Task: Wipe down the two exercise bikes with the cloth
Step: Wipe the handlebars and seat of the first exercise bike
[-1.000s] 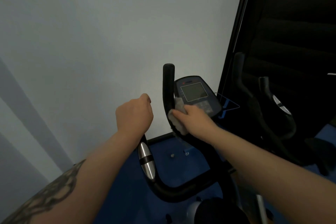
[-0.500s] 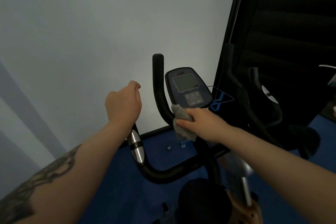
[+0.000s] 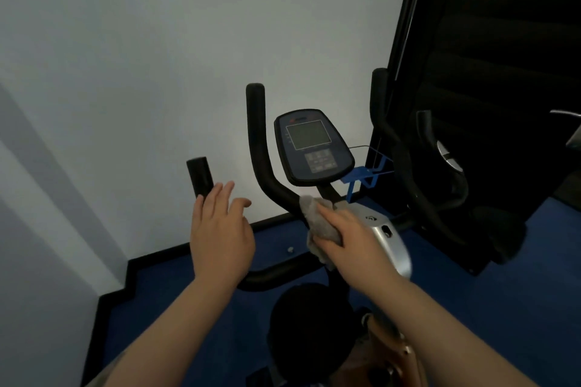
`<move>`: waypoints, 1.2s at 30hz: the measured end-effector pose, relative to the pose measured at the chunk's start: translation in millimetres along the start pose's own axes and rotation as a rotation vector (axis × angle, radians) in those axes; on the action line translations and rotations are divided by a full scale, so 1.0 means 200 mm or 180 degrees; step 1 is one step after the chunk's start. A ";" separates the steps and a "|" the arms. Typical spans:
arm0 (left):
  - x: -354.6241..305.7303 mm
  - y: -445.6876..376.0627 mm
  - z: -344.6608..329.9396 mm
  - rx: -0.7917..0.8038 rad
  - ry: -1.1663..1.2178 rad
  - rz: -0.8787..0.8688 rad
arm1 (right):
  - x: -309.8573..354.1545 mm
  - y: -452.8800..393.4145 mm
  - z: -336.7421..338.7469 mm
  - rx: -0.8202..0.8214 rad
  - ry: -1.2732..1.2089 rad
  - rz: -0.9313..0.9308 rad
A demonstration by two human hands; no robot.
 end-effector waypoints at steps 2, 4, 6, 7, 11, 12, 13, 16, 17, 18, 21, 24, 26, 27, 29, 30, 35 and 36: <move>0.02 0.01 0.01 -0.0132 0.0129 0.0116 | -0.01 0.09 0.01 0.0019 0.0582 0.0239; 0.01 0.01 0.02 -0.0242 0.0201 0.0136 | -0.03 0.14 0.02 0.0167 0.0789 0.0377; 0.02 0.02 0.02 -0.0343 0.0371 0.0148 | -0.02 0.11 0.03 0.0383 0.0477 0.0350; 0.02 0.02 0.03 -0.0392 0.0502 0.0177 | 0.00 0.09 0.04 0.0437 0.0257 0.0372; 0.04 0.09 0.03 -0.0586 0.0915 0.0204 | 0.11 0.06 0.00 0.0369 0.0135 0.0995; 0.04 0.10 0.03 -0.0607 0.0949 0.0196 | 0.14 0.05 -0.03 0.0402 0.0233 0.1118; 0.04 0.11 0.02 -0.0629 0.0984 0.0194 | 0.17 0.04 -0.06 0.0466 0.0379 0.1199; 0.06 0.12 0.02 -0.0702 0.1171 0.0254 | 0.28 -0.01 -0.19 0.0793 0.1485 0.1715; 0.06 0.12 0.02 -0.0700 0.1208 0.0246 | 0.29 -0.01 -0.22 0.0908 0.1792 0.1912; 0.07 0.12 0.01 -0.0670 0.1212 0.0208 | 0.29 -0.01 -0.21 0.0995 0.1998 0.2110; 0.07 0.12 0.01 -0.0552 0.1171 0.0053 | 0.19 0.00 -0.12 0.1068 0.2545 0.2515; 0.07 0.12 0.01 -0.0617 0.1242 0.0056 | 0.17 0.01 -0.13 0.1170 0.2767 0.2563; 0.07 0.12 0.01 -0.0646 0.1260 0.0052 | 0.22 0.00 -0.24 0.1310 0.2813 0.2557; 0.06 0.12 0.02 -0.0624 0.1264 0.0046 | 0.26 -0.01 -0.31 0.1369 0.2760 0.2527; 0.06 0.11 0.02 -0.0505 0.1209 -0.0021 | 0.32 -0.04 -0.42 0.1610 0.2450 0.2289; 0.06 0.10 0.03 -0.0400 0.1114 -0.0132 | 0.33 -0.05 -0.44 0.1773 0.2259 0.2140; 0.07 0.11 0.02 0.0418 0.0245 -0.1123 | 0.30 -0.07 -0.32 0.1988 0.2640 0.2413; 0.08 0.12 0.03 0.0459 0.0215 -0.1196 | 0.28 -0.08 -0.28 0.1910 0.2668 0.2374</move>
Point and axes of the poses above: each hand's wrist, its own y-axis away from the middle knuckle, its own z-axis out of the back of the hand, x = y × z, the point moved 8 cm from there along -y, towards the middle knuckle, and after that the axes turned 6 degrees about -z, right-handed, at the moved point
